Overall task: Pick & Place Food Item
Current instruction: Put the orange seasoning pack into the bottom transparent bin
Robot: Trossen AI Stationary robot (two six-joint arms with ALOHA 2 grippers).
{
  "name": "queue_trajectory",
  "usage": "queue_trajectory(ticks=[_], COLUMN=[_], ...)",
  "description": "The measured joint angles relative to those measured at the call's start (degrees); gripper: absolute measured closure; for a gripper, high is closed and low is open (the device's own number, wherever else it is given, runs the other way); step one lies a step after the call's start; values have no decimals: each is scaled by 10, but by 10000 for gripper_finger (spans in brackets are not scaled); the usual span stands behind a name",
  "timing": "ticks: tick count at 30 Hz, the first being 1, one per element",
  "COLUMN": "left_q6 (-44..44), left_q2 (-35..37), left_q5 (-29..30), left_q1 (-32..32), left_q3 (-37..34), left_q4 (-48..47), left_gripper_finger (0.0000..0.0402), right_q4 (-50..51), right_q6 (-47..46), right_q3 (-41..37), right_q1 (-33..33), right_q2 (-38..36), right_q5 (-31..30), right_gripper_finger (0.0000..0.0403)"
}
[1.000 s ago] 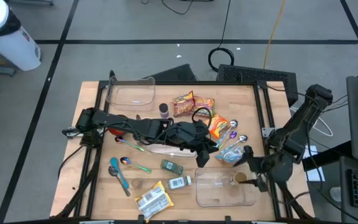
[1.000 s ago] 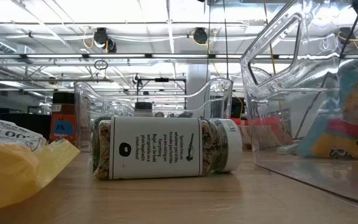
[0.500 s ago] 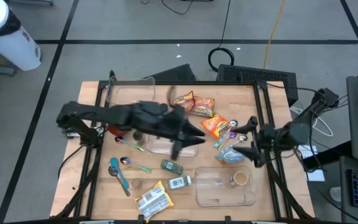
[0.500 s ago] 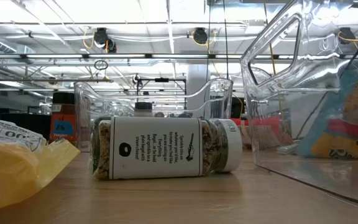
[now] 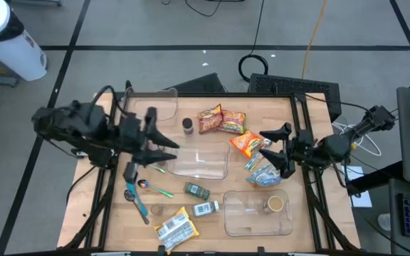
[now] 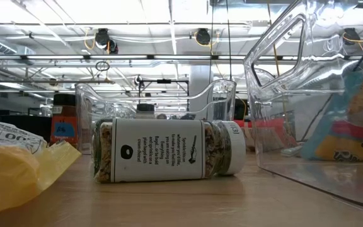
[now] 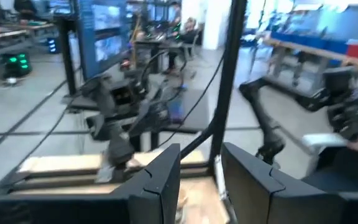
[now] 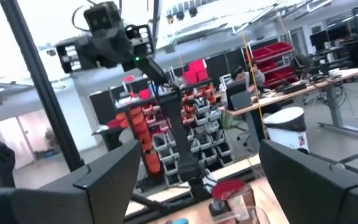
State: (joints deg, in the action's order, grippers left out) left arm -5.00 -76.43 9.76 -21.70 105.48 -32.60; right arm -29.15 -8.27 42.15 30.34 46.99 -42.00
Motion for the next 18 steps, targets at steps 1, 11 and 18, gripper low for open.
queue_trajectory(ticks=[1, 11, 18], left_q6=[0, -31, -53], left_q2=[6, 27, 88], left_q5=[8, 90, 105], left_q1=[-6, -51, -53], left_q3=[0, -23, -222], left_q4=[-13, -108, 87], left_gripper_finger=[279, 279, 279], right_q4=[-9, -73, -114], right_q6=[0, -26, -30], right_q3=[0, 0, 0], right_q1=[-3, -34, -53], right_q2=[6, 75, 109], right_q5=[0, 0, 1], right_gripper_finger=[83, 83, 83])
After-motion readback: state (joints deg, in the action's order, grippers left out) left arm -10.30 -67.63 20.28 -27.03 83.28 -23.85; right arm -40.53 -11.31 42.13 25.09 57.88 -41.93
